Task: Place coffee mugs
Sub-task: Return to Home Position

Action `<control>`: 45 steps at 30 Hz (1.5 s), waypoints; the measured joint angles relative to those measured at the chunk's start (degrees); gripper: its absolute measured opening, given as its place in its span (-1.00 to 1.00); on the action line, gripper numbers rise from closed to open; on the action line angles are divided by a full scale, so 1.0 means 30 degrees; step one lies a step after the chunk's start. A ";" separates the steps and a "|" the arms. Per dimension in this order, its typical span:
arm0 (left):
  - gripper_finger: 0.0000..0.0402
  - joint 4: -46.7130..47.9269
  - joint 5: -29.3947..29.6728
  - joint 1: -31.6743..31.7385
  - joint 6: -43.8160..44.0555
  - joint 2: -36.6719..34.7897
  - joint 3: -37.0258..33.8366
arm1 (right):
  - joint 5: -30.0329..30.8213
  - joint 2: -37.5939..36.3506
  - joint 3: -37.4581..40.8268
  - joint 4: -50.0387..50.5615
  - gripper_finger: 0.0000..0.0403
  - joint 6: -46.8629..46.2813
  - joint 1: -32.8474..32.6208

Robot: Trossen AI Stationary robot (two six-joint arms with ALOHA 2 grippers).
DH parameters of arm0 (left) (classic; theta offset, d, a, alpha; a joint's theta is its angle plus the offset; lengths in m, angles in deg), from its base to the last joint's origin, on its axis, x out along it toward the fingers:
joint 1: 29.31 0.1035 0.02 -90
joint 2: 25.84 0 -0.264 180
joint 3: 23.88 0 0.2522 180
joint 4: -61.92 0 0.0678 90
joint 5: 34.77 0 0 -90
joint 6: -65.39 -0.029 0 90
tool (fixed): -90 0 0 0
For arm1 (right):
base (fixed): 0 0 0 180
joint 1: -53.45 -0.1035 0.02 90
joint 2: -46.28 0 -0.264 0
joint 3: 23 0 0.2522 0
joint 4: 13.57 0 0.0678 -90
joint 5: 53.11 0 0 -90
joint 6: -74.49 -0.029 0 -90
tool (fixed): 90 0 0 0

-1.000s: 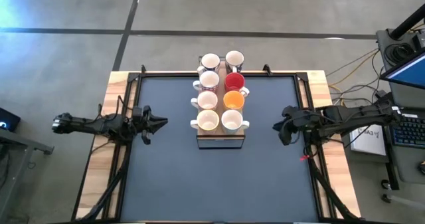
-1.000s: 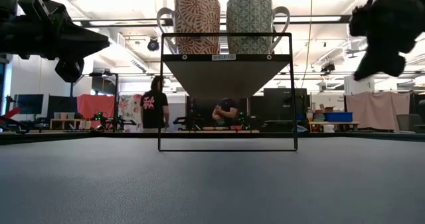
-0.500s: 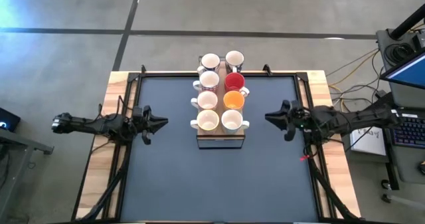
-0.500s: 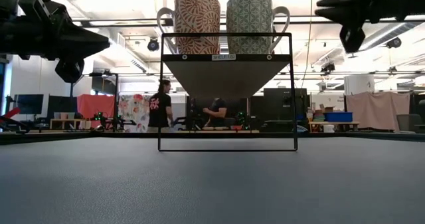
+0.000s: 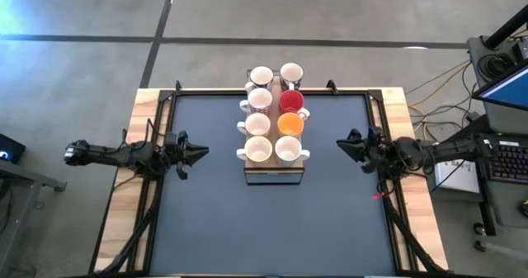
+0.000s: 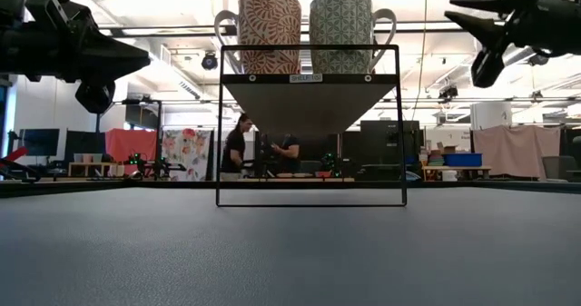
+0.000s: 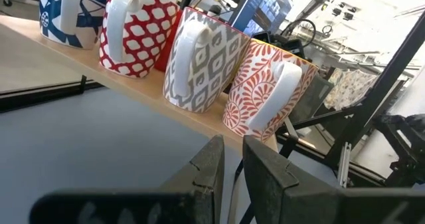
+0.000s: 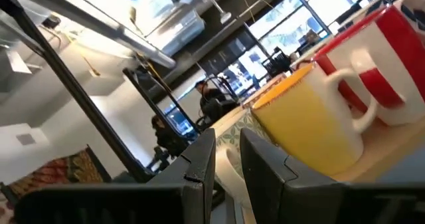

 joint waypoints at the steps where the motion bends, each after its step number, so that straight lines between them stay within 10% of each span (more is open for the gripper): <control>1: -0.81 0.0000 0.0000 0.0000 0.0006 -0.0001 0.0000 | -0.0021 -0.0307 -0.0003 0.0529 -0.70 -0.0004 0.0000; 45: -0.81 0.0006 0.0007 0.0007 -0.0001 -0.0001 0.0000 | -0.0047 -0.1137 0.0011 0.1219 -0.70 0.0499 0.0000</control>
